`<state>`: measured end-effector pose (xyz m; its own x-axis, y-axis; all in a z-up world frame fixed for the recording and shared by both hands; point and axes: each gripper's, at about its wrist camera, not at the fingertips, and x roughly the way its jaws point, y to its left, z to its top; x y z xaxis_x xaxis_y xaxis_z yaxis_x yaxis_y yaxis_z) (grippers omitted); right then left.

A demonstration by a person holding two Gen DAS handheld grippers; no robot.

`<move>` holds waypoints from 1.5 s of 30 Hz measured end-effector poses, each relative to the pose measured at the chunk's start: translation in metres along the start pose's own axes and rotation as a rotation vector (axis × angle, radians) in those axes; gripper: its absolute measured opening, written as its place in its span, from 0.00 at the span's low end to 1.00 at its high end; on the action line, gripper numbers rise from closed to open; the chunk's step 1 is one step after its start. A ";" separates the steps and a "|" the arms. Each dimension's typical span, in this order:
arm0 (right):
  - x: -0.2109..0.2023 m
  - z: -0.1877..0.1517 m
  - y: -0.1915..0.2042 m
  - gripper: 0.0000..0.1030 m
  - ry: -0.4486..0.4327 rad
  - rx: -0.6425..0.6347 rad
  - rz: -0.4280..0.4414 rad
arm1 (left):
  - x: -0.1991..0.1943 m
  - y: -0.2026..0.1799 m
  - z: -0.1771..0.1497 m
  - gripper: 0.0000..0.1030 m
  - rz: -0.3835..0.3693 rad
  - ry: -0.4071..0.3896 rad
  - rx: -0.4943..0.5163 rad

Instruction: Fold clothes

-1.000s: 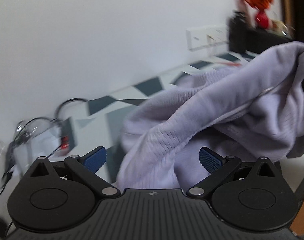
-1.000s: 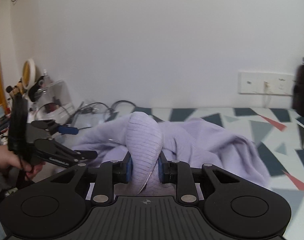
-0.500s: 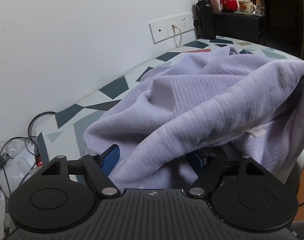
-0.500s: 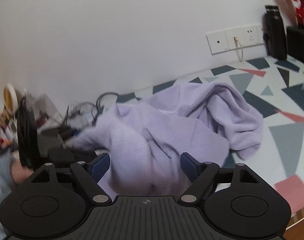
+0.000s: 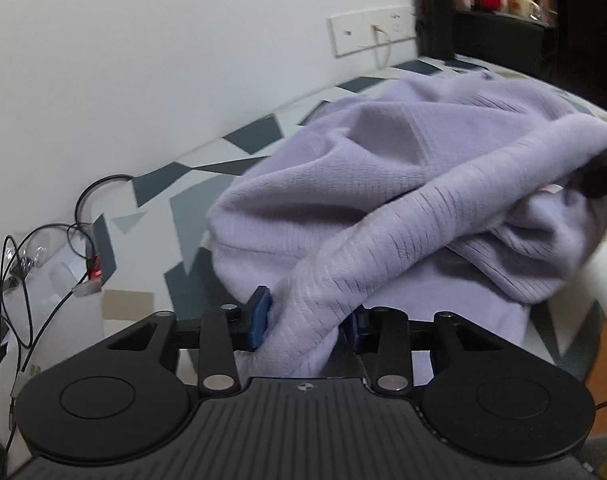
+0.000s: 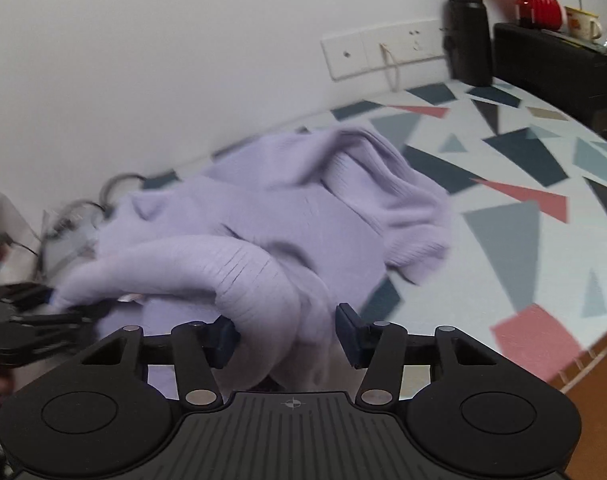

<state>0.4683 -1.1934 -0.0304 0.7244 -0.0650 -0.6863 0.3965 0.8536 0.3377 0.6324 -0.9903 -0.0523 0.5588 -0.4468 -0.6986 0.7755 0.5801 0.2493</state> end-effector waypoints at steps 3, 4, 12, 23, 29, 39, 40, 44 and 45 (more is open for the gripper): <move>0.007 -0.004 -0.004 0.56 0.050 0.045 -0.001 | 0.002 -0.026 -0.002 0.85 0.047 -0.022 0.126; 0.007 -0.005 -0.003 0.57 0.056 0.067 0.007 | 0.003 -0.033 -0.001 0.85 0.053 -0.029 0.151; 0.011 -0.004 0.011 0.55 0.029 0.080 -0.004 | 0.001 -0.021 0.023 0.39 0.037 -0.041 0.058; 0.000 -0.011 -0.022 0.52 -0.065 0.040 -0.216 | -0.023 -0.046 0.001 0.64 -0.111 -0.008 0.061; 0.020 -0.021 0.014 0.91 -0.075 -0.058 -0.382 | 0.002 -0.044 -0.002 0.64 -0.045 0.050 0.059; -0.007 -0.027 0.030 0.58 -0.182 -0.146 -0.299 | -0.022 -0.010 -0.008 0.36 -0.046 0.019 -0.086; -0.006 -0.030 0.033 0.44 -0.172 -0.160 -0.288 | -0.018 -0.015 -0.011 0.41 -0.022 0.027 -0.055; -0.002 -0.034 0.036 0.28 -0.138 -0.157 -0.285 | -0.010 -0.024 -0.013 0.72 0.056 0.046 -0.001; -0.003 -0.032 0.032 0.27 -0.132 -0.129 -0.271 | -0.009 -0.024 -0.011 0.72 0.059 0.052 0.001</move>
<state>0.4609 -1.1489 -0.0384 0.6724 -0.3584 -0.6476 0.5165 0.8539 0.0637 0.6054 -0.9927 -0.0593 0.5877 -0.3754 -0.7167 0.7417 0.6039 0.2919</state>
